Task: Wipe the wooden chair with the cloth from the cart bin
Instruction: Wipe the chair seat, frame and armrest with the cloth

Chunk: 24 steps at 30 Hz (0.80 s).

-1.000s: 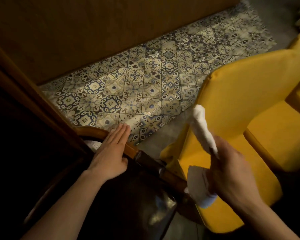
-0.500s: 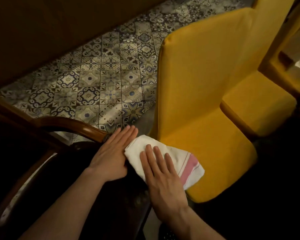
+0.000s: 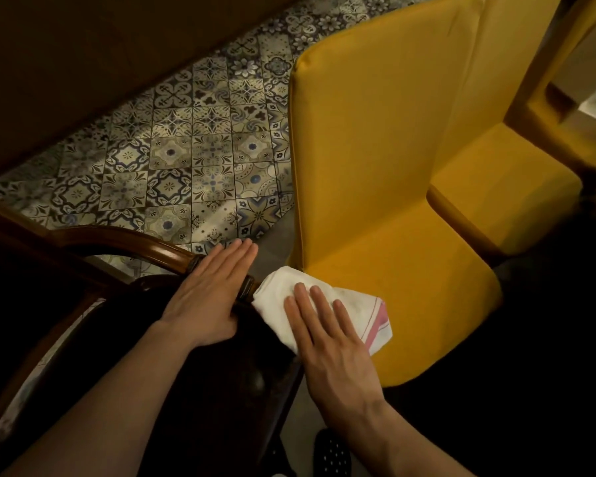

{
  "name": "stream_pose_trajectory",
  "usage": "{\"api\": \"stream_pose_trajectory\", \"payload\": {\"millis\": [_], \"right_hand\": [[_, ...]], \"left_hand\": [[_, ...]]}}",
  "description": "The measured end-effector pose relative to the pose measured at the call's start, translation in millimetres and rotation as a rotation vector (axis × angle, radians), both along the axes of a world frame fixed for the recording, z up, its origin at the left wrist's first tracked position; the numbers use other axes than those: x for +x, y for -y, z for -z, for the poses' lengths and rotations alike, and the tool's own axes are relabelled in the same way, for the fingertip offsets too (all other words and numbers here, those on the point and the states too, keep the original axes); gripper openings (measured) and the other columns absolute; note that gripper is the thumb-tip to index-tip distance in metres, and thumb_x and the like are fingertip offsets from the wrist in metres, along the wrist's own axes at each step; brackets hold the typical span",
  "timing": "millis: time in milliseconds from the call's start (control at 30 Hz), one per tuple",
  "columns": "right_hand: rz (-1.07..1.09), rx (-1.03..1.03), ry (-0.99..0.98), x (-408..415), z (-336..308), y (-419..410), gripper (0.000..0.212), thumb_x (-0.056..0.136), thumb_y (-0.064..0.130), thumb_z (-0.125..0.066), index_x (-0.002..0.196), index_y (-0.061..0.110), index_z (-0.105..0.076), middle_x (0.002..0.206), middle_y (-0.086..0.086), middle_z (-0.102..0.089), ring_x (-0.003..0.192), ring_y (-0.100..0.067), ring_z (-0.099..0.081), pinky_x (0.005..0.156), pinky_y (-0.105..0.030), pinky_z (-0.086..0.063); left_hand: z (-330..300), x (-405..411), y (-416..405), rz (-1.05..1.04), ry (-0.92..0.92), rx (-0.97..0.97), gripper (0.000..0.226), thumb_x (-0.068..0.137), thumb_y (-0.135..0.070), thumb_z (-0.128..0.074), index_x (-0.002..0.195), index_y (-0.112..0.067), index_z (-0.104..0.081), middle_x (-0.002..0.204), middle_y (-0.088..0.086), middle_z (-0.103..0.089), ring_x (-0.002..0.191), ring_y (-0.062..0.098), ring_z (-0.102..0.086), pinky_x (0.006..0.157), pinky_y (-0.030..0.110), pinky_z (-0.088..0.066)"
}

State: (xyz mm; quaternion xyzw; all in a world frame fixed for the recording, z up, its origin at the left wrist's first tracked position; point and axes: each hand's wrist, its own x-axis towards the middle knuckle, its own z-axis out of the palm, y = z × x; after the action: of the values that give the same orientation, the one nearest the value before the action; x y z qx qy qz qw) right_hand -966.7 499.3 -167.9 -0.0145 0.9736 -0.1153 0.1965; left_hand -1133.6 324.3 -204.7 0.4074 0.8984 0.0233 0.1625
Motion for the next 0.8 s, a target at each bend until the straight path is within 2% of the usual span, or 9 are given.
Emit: {"api": "stream_pose_trajectory", "payload": {"millis": [100, 233, 400, 567, 633, 700, 800], "right_hand": [[0.019, -0.002, -0.006, 7, 0, -5, 0.075, 0.088, 0.019, -0.014, 0.149, 0.017, 0.029, 0.159, -0.008, 0.034, 0.145, -0.032, 0.032, 0.12, -0.054, 0.002], [0.022, -0.001, -0.001, 9, -1, -9, 0.085, 0.098, 0.016, -0.036, 0.147, 0.02, 0.033, 0.156, -0.005, 0.039, 0.143, -0.029, 0.036, 0.121, -0.053, 0.005], [0.046, -0.03, -0.005, 14, -6, -10, 0.085, 0.1, 0.015, -0.037, 0.147, 0.021, 0.034, 0.156, -0.003, 0.039, 0.143, -0.029, 0.036, 0.121, -0.052, 0.005], [0.05, -0.02, -0.029, 22, -4, -15, 0.081, 0.099, 0.013, -0.034, 0.149, 0.021, 0.029, 0.158, -0.004, 0.035, 0.145, -0.031, 0.031, 0.121, -0.051, 0.004], [0.05, 0.03, -0.029, 23, -5, -15, 0.084, 0.097, 0.013, -0.044, 0.154, 0.018, 0.018, 0.163, -0.007, 0.023, 0.148, -0.035, 0.02, 0.121, -0.053, -0.006], [0.063, 0.079, -0.021, 21, -9, -13, 0.09, 0.087, 0.015, -0.063, 0.157, 0.014, -0.007, 0.165, -0.01, -0.004, 0.149, -0.038, -0.006, 0.116, -0.055, -0.025], [0.095, 0.116, -0.013, 20, -14, -12, 0.096, 0.06, 0.026, -0.088, 0.145, 0.012, -0.047, 0.152, -0.01, -0.046, 0.134, -0.037, -0.047, 0.097, -0.05, -0.04]], "left_hand": [[1, 0, 0, -0.004, -0.002, -0.002, 0.121, 0.066, -0.031, -0.066, 0.158, -0.017, 0.012, 0.168, 0.0, 0.01, 0.151, 0.01, 0.019, 0.125, 0.039, 0.004], [3, -1, 1, -0.002, -0.013, 0.031, 0.116, 0.074, -0.059, -0.059, 0.158, -0.02, 0.012, 0.169, -0.001, 0.008, 0.151, 0.009, 0.018, 0.125, 0.039, 0.004], [4, 0, -1, -0.017, -0.02, 0.088, 0.118, 0.074, -0.088, -0.039, 0.159, -0.021, 0.008, 0.168, -0.005, 0.008, 0.151, 0.006, 0.016, 0.124, 0.037, 0.007], [3, 3, -2, -0.044, -0.021, 0.124, 0.118, 0.074, -0.096, -0.027, 0.159, -0.021, 0.005, 0.168, -0.005, 0.005, 0.151, 0.004, 0.016, 0.125, 0.038, 0.004], [2, 3, -2, -0.04, -0.02, 0.119, 0.116, 0.075, -0.095, -0.024, 0.159, -0.021, 0.007, 0.168, -0.005, 0.006, 0.151, 0.004, 0.017, 0.125, 0.038, 0.004], [3, 2, -2, -0.037, -0.022, 0.112, 0.112, 0.078, -0.093, -0.022, 0.159, -0.021, 0.007, 0.168, -0.005, 0.006, 0.151, 0.005, 0.017, 0.125, 0.038, 0.005], [3, 2, -2, -0.034, -0.022, 0.101, 0.11, 0.08, -0.092, -0.021, 0.159, -0.021, 0.008, 0.168, -0.004, 0.007, 0.151, 0.005, 0.018, 0.125, 0.038, 0.005]]}}
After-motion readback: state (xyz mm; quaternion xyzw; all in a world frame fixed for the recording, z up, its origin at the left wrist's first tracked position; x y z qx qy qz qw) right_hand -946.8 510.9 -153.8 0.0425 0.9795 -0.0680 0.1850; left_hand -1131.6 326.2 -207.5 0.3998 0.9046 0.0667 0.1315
